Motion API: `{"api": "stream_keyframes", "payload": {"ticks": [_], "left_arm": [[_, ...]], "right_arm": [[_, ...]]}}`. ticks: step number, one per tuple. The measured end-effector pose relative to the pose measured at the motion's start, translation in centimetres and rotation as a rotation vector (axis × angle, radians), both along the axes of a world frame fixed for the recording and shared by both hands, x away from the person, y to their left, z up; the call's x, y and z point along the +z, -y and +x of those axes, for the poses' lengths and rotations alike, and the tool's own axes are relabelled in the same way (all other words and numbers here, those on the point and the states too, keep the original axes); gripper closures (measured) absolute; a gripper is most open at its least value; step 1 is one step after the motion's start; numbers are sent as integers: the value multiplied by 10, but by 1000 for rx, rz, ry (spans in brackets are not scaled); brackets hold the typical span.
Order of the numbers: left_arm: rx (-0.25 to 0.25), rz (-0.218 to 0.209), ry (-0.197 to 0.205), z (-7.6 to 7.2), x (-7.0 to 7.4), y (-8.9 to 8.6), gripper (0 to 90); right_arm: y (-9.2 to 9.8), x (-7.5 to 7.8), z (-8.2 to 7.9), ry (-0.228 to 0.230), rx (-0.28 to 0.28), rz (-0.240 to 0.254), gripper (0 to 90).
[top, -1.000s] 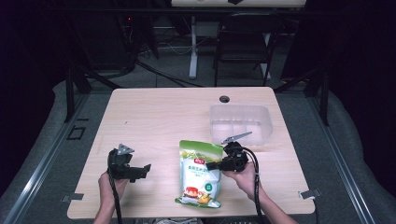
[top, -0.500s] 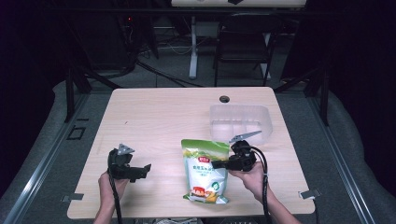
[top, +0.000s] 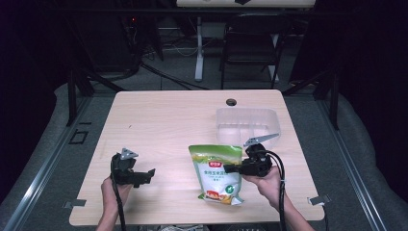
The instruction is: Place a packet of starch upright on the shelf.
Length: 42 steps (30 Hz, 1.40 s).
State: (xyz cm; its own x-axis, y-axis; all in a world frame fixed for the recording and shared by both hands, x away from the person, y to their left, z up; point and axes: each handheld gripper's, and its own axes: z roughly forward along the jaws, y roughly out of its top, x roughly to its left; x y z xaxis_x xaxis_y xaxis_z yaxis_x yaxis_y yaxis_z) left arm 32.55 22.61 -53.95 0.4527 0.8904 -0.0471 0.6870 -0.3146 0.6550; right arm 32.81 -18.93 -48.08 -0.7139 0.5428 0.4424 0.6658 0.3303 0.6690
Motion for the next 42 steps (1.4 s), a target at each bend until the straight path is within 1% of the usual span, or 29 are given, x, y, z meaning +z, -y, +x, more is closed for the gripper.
{"api": "stream_keyframes", "payload": {"ticks": [6,16,20,31,42], "left_arm": [[-1,-4,4,0,-1,0,38],[-6,-2,3,1,-1,1,38],[-5,-1,1,1,-1,1,38],[-4,0,4,1,-1,1,38],[-7,0,2,1,-1,1,38]], "right_arm": [[7,6,-1,14,-5,1,900],[30,17,0,41,-69,19,900],[39,20,1,50,-98,10,900],[63,25,5,58,-169,13,900],[83,32,5,72,-213,16,900]]}}
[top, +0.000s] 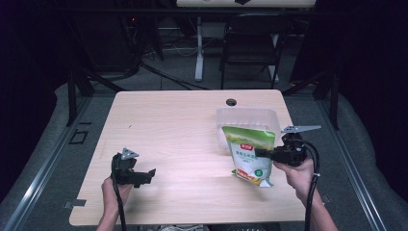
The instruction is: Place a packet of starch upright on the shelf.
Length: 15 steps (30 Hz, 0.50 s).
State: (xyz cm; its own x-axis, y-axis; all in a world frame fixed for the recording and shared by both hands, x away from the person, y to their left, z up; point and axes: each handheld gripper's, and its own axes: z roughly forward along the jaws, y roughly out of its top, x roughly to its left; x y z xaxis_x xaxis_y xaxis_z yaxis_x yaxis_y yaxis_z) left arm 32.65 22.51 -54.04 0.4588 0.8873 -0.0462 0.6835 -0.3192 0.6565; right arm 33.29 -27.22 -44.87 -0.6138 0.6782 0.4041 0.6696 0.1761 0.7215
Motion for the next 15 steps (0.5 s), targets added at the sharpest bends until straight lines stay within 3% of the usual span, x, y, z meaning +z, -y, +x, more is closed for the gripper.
{"api": "stream_keyframes", "payload": {"ticks": [15], "left_arm": [[-1,-1,-2,0,0,0,38]], "right_arm": [[26,14,-3,35,-67,23,900]]}}
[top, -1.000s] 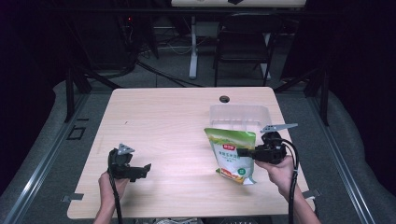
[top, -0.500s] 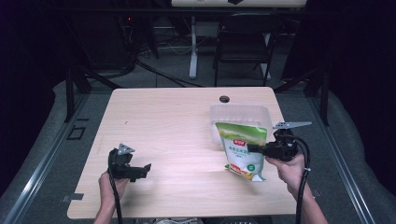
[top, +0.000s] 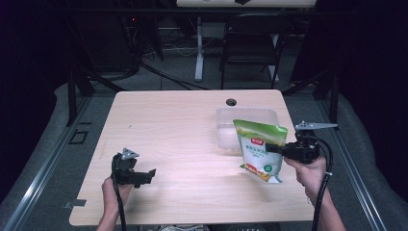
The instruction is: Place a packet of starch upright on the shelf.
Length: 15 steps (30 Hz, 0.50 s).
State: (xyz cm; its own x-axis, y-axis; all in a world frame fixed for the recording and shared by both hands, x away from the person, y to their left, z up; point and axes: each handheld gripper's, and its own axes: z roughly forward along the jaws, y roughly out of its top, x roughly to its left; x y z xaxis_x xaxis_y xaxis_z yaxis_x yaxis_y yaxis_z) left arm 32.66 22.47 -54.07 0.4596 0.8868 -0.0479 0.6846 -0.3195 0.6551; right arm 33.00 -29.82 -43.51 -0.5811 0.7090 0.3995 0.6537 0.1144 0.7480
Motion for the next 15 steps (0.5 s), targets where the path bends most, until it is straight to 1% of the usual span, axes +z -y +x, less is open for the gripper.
{"api": "stream_keyframes", "payload": {"ticks": [4,7,9,13,15], "left_arm": [[1,-3,-1,0,0,0,38],[2,-5,-1,0,-1,0,37],[1,-6,-1,1,-1,0,37],[2,-6,-1,0,-1,0,37],[2,-5,-3,0,0,1,37]], "right_arm": [[8,4,-1,10,-19,10,900],[12,6,-1,19,-35,6,900],[14,7,-2,29,-41,-16,900],[17,9,-2,37,-56,-34,900],[19,10,-2,41,-62,-22,900]]}}
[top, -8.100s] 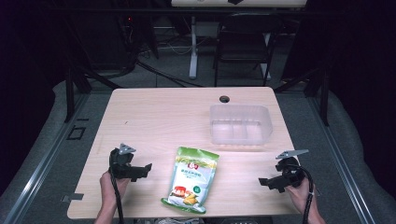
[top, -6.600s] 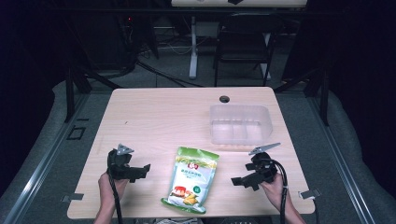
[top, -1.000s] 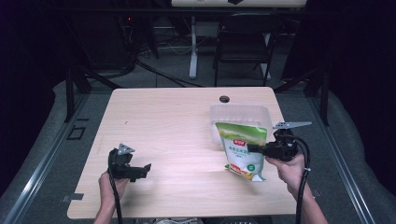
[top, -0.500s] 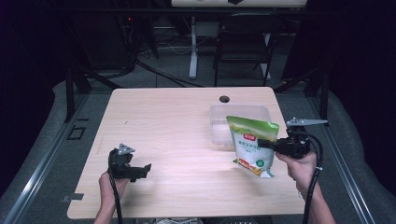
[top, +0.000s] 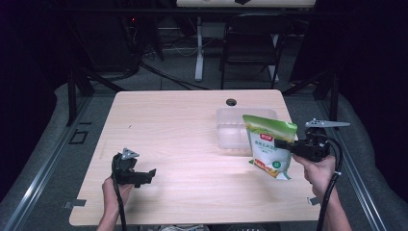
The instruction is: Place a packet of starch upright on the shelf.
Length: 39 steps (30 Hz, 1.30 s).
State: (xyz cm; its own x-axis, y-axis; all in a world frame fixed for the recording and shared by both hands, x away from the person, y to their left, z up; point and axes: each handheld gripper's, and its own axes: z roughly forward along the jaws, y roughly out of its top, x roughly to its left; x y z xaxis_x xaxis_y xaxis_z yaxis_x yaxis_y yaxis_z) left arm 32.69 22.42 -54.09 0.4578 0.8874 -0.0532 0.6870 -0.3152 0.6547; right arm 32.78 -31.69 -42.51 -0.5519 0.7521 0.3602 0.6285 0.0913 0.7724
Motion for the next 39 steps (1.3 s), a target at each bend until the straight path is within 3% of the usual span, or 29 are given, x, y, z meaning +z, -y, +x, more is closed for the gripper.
{"api": "stream_keyframes", "payload": {"ticks": [13,24,39], "left_arm": [[0,0,2,0,0,2,37],[-3,1,5,-1,1,2,37],[-10,4,0,0,0,3,37]], "right_arm": [[14,15,-5,45,-53,23,900],[18,36,-7,100,-83,10,900],[23,46,18,106,-144,41,900]]}}
